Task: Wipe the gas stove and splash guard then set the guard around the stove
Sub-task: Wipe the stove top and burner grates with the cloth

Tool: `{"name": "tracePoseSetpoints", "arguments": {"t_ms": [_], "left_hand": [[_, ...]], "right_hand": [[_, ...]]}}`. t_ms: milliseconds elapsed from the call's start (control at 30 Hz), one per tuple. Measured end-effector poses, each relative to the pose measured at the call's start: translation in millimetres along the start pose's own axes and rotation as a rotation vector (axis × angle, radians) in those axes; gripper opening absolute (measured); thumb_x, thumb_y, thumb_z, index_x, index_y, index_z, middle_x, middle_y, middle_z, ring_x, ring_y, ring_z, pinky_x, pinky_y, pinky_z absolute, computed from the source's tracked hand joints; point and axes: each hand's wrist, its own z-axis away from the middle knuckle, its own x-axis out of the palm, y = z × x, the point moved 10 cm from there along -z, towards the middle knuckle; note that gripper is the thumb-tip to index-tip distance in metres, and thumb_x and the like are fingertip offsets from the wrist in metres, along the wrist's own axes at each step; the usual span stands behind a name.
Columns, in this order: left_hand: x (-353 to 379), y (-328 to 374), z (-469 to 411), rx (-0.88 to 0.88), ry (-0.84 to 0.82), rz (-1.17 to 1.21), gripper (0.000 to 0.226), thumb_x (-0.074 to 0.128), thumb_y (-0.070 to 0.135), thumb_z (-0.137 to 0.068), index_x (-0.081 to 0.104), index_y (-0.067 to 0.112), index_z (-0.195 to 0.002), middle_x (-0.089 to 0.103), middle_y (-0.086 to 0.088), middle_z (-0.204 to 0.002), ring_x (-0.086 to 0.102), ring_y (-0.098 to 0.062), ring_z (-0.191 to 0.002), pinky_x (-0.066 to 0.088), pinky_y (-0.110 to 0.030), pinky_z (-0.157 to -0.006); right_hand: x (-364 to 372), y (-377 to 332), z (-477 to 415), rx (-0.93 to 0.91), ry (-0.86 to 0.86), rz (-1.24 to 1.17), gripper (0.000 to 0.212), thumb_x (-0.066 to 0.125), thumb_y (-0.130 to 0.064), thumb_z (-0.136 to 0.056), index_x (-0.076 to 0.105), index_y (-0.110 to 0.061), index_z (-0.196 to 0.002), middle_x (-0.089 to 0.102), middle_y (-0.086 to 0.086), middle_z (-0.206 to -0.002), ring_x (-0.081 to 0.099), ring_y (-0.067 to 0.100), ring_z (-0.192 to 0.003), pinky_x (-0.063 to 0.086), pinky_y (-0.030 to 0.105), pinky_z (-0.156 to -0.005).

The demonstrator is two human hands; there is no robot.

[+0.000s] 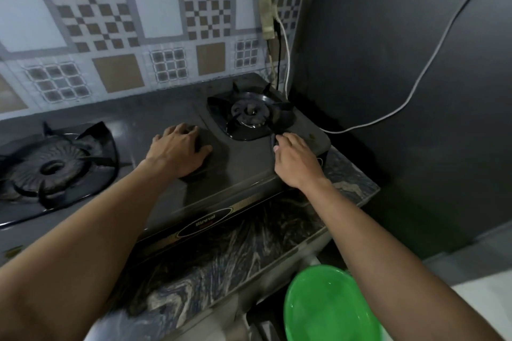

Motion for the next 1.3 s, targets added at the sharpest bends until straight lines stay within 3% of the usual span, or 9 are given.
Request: {"name": "tracePoseSetpoints", "arguments": {"t_ms": [267, 367, 567, 667, 767, 867, 1000, 1200, 1300], "left_hand": [[13.8, -8.2, -11.3, -0.017, -0.046, -0.01, 0.085, 0.035, 0.074, -0.088, 0.025, 0.022, -0.155, 0.025, -0.006, -0.161, 0.028, -0.036, -0.144, 0.03, -0.057, -0.112], [16.1, -10.4, -16.2, -0.034, -0.051, -0.019, 0.087, 0.032, 0.077, -0.086, 0.026, 0.023, -0.155, 0.025, -0.004, -0.162, 0.028, -0.034, -0.145, 0.031, -0.057, -0.113], [14.8, -14.3, -23.9, -0.036, -0.104, 0.018, 0.09, 0.032, 0.083, -0.08, 0.032, 0.028, -0.152, 0.034, -0.001, -0.157, 0.036, -0.032, -0.14, 0.039, -0.054, -0.108], [8.8, -15.7, -26.0, -0.047, -0.07, 0.008, 0.086, 0.038, 0.08, -0.081, 0.034, 0.03, -0.151, 0.036, -0.002, -0.156, 0.036, -0.034, -0.139, 0.04, -0.054, -0.107], [10.8, -21.0, -28.0, -0.08, -0.118, -0.015, 0.098, 0.034, 0.088, -0.074, 0.024, 0.032, -0.154, 0.026, -0.001, -0.161, 0.029, -0.035, -0.143, 0.037, -0.055, -0.109], [14.7, -23.8, -28.5, -0.087, -0.153, 0.016, 0.108, 0.024, 0.092, -0.064, 0.021, 0.034, -0.155, 0.021, 0.003, -0.163, 0.025, -0.032, -0.145, 0.035, -0.054, -0.111], [15.9, -22.3, -30.6, -0.101, -0.14, -0.032, 0.097, 0.028, 0.087, -0.072, 0.018, 0.037, -0.155, 0.017, 0.007, -0.164, 0.022, -0.028, -0.147, 0.035, -0.052, -0.112], [23.6, -37.3, -36.6, -0.096, -0.06, -0.022, 0.105, 0.017, 0.097, -0.063, 0.023, 0.043, -0.153, 0.025, 0.009, -0.161, 0.029, -0.027, -0.144, 0.038, -0.054, -0.109], [25.6, -40.0, -39.2, -0.097, -0.035, -0.039, 0.105, 0.016, 0.098, -0.061, 0.028, 0.045, -0.15, 0.03, 0.009, -0.159, 0.034, -0.028, -0.141, 0.041, -0.055, -0.107]], "right_hand": [[-11.7, 58.5, -18.4, 0.147, -0.061, -0.132, 0.042, 0.046, -0.029, -0.1, 0.04, -0.015, -0.14, 0.046, 0.011, -0.146, 0.043, 0.029, -0.134, 0.038, 0.038, -0.101], [-9.3, 71.9, -26.2, 0.107, -0.125, -0.114, 0.051, 0.044, -0.036, -0.102, 0.039, -0.014, -0.148, 0.029, 0.007, -0.16, 0.025, 0.022, -0.148, 0.024, 0.036, -0.118], [-7.0, 90.5, -39.7, 0.104, -0.181, -0.126, 0.054, 0.03, -0.038, -0.106, 0.027, -0.014, -0.154, 0.014, 0.004, -0.165, 0.009, 0.016, -0.151, 0.008, 0.03, -0.12], [-9.5, 97.3, -48.9, 0.096, -0.173, -0.146, 0.051, 0.03, -0.031, -0.106, 0.027, -0.012, -0.154, 0.016, 0.006, -0.164, 0.011, 0.015, -0.151, 0.005, 0.023, -0.117], [-14.4, 108.7, -59.2, 0.122, -0.147, -0.232, 0.047, 0.036, -0.029, -0.105, 0.033, -0.017, -0.15, 0.026, 0.006, -0.161, 0.024, 0.02, -0.147, 0.02, 0.028, -0.114], [-9.8, 119.8, -75.3, 0.108, -0.195, -0.279, 0.048, 0.036, -0.03, -0.106, 0.034, -0.019, -0.152, 0.02, 0.0, -0.163, 0.017, 0.015, -0.149, 0.013, 0.024, -0.114], [-1.9, 135.6, -104.7, 0.111, -0.254, -0.397, 0.045, 0.037, -0.028, -0.106, 0.036, -0.024, -0.151, 0.02, -0.006, -0.163, 0.016, 0.013, -0.15, 0.011, 0.021, -0.112], [18.7, 133.5, -156.1, 0.064, -0.384, -0.483, 0.043, 0.041, -0.026, -0.105, 0.042, -0.032, -0.148, 0.019, -0.011, -0.162, 0.016, 0.011, -0.149, 0.014, 0.034, -0.122], [24.5, 122.7, -184.5, 0.037, -0.402, -0.507, 0.044, 0.042, -0.018, -0.105, 0.04, -0.024, -0.149, 0.02, -0.006, -0.162, 0.015, 0.011, -0.149, 0.01, 0.027, -0.119]]}}
